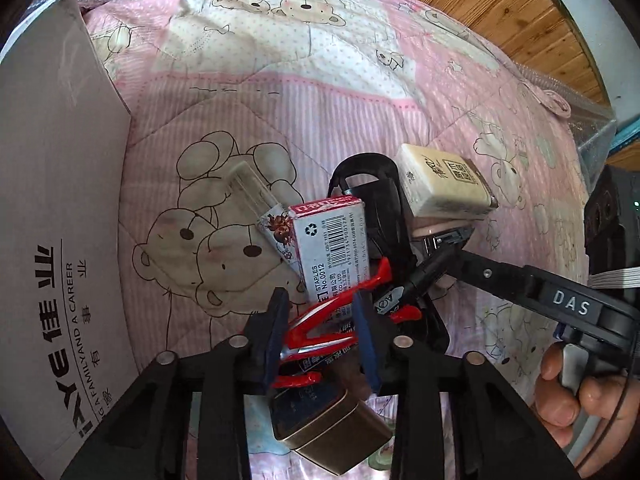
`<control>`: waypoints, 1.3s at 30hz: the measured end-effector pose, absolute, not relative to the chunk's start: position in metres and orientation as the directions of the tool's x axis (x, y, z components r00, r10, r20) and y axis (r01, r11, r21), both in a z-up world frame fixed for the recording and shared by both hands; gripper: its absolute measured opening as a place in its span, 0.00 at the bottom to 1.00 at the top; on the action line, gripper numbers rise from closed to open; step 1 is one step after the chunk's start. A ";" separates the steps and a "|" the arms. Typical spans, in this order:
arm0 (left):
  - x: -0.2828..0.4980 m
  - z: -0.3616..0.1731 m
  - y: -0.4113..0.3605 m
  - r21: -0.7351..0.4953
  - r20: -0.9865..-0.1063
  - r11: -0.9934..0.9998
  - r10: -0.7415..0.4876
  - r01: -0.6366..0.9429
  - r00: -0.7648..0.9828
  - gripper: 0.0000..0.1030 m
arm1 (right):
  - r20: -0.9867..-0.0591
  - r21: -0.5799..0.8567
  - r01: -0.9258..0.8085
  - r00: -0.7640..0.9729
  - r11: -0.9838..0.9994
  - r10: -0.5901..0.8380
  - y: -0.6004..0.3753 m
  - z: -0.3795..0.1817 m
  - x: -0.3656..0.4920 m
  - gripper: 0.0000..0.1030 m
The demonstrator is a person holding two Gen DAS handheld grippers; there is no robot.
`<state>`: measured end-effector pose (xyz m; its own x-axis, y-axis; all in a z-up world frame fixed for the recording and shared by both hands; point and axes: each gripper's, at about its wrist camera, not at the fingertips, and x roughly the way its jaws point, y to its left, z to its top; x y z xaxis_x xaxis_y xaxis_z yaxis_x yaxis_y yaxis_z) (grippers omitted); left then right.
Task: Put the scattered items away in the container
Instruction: 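Close the left tool on the red pliers while the right tool grasps the pink stapler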
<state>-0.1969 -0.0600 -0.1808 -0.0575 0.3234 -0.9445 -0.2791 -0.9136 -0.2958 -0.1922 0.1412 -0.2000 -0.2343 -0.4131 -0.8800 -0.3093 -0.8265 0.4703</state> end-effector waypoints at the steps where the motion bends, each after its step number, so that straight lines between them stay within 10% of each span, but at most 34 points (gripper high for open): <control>1: -0.196 -0.180 -0.061 -0.305 -0.941 -0.912 0.333 -0.275 -0.057 0.20 | -0.881 0.469 -0.306 -0.235 -0.829 -0.411 0.140 -0.200 -0.193 0.35; 12: -0.193 -0.167 -0.077 -0.319 -0.933 -0.907 0.351 -0.276 -0.076 0.09 | -0.876 0.476 -0.337 -0.258 -0.812 -0.407 0.153 -0.194 -0.184 0.21; 16: -0.186 -0.166 -0.080 -0.275 -0.943 -0.914 0.317 -0.297 -0.101 0.57 | -0.885 0.458 -0.309 -0.242 -0.834 -0.397 0.144 -0.201 -0.193 0.27; 22: -0.181 -0.181 -0.068 -0.246 -0.948 -0.900 0.300 -0.359 -0.103 0.69 | -0.885 0.452 -0.284 -0.259 -0.846 -0.387 0.142 -0.201 -0.200 0.22; 27: -0.179 -0.198 -0.065 -0.243 -0.960 -0.898 0.277 -0.366 -0.044 0.33 | -0.901 0.410 -0.283 -0.275 -0.867 -0.336 0.151 -0.189 -0.195 0.19; 39: -0.186 -0.171 -0.089 -0.408 -0.901 -0.876 0.431 -0.256 -0.039 0.21 | -0.888 0.435 -0.293 -0.294 -0.851 -0.353 0.151 -0.174 -0.182 0.19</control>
<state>-0.1860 -0.0894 -0.1713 -0.0395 0.4311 -0.9014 -0.2561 -0.8764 -0.4079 -0.1819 0.1507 -0.1742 -0.2935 -0.3529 -0.8884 -0.2931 -0.8514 0.4350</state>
